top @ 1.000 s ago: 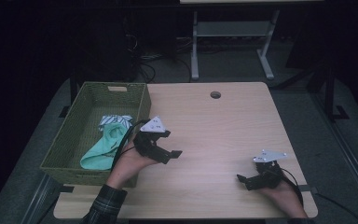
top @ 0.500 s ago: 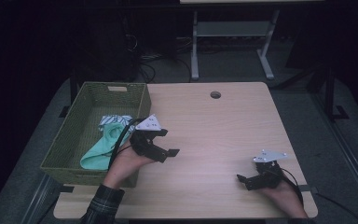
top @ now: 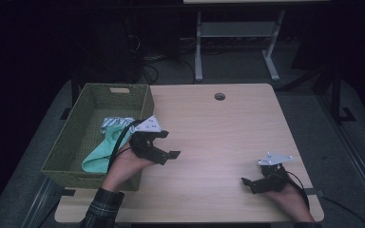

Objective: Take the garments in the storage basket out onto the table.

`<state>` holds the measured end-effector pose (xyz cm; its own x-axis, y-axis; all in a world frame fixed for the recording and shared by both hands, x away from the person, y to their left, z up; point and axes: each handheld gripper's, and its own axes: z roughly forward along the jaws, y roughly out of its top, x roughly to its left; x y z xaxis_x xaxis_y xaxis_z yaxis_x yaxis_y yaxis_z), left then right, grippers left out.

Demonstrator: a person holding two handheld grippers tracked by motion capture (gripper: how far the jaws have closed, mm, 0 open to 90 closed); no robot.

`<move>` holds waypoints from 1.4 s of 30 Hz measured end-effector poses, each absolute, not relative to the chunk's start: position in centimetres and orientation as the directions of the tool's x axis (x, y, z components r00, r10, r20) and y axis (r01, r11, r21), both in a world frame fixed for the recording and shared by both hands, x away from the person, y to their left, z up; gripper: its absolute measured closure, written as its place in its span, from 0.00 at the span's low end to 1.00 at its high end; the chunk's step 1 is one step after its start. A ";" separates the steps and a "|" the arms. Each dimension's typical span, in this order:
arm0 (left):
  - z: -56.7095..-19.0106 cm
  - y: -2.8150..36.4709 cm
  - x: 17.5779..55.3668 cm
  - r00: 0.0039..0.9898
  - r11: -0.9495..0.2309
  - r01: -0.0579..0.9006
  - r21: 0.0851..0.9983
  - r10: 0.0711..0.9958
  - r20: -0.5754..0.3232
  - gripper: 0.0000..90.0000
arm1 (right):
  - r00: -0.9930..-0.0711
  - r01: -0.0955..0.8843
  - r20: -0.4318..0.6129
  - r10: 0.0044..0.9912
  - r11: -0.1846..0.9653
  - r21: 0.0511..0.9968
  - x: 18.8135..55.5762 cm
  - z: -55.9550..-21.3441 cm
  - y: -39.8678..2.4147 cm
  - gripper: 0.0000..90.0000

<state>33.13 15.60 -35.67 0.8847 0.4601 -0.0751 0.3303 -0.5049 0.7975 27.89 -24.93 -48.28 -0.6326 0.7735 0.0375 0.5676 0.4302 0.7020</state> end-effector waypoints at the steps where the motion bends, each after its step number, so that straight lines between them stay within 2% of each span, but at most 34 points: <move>1: -35.7 15.7 33.1 0.884 -0.502 0.330 0.800 0.462 -0.075 0.15 | -0.633 0.568 0.038 0.773 0.430 0.702 27.9 -48.3 -24.9 0.02; 13: -35.4 16.4 33.2 0.878 -0.492 0.334 0.804 0.474 -0.075 0.15 | -0.633 0.567 0.038 0.773 0.430 0.702 27.9 -48.3 -24.9 0.02; 42: -35.8 21.2 34.1 0.810 -0.457 0.394 0.798 0.582 -0.066 0.15 | -0.637 0.566 0.039 0.770 0.433 0.702 27.9 -48.3 -24.9 0.02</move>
